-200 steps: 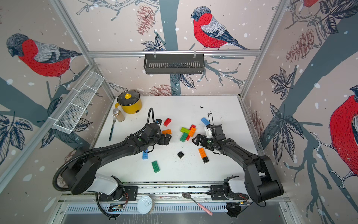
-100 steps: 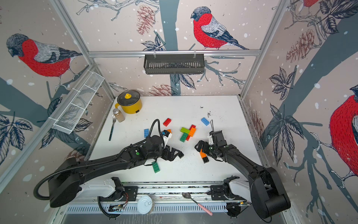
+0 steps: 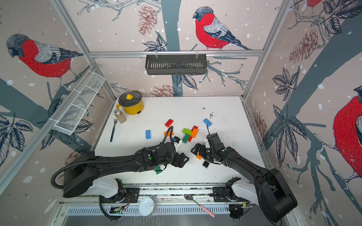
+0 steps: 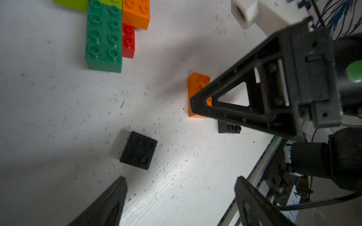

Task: Assemble a small pinwheel with lego
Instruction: Pick up the lego brick from the center of the board.

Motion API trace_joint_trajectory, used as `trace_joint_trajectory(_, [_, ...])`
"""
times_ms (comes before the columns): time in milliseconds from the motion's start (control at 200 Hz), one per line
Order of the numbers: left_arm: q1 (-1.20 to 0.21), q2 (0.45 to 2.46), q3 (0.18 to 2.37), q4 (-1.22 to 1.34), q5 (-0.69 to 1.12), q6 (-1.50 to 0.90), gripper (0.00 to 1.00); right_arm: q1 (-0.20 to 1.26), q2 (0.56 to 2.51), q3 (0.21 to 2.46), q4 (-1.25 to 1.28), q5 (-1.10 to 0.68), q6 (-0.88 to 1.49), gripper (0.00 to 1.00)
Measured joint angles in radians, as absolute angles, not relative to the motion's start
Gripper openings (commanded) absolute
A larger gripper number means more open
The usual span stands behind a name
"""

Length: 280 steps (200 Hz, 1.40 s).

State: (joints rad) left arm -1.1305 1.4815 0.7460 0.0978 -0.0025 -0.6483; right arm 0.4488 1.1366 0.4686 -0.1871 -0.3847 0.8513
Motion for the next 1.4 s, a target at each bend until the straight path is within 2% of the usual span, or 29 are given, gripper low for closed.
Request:
trace_joint_trajectory(150, [-1.22,1.616,0.839,0.134,-0.057,-0.597,0.79,0.27,1.048,0.476,-0.195,-0.384,0.8,0.99])
trace_joint_trajectory(380, [-1.237,1.821,0.905,0.211,-0.142,-0.542,0.68,0.075,1.046,0.55,-0.239,-0.471,0.702,0.99])
trace_joint_trajectory(525, [-1.246,1.864,0.907,0.257,-0.171,-0.514,0.66,0.049,1.056,0.554,-0.255,-0.532,0.673,0.99])
trace_joint_trajectory(695, [-1.252,1.915,0.94,0.302,-0.211,-0.49,0.58,0.027,1.058,0.541,-0.257,-0.569,0.653,0.99])
trace_joint_trajectory(1100, [-1.256,1.979,0.973,0.373,-0.263,-0.49,0.41,0.019,1.045,0.538,-0.258,-0.597,0.648,0.99])
trace_joint_trajectory(1401, [-1.262,1.974,0.945,0.409,-0.263,-0.464,0.35,0.017,1.04,0.537,-0.258,-0.598,0.648,0.99])
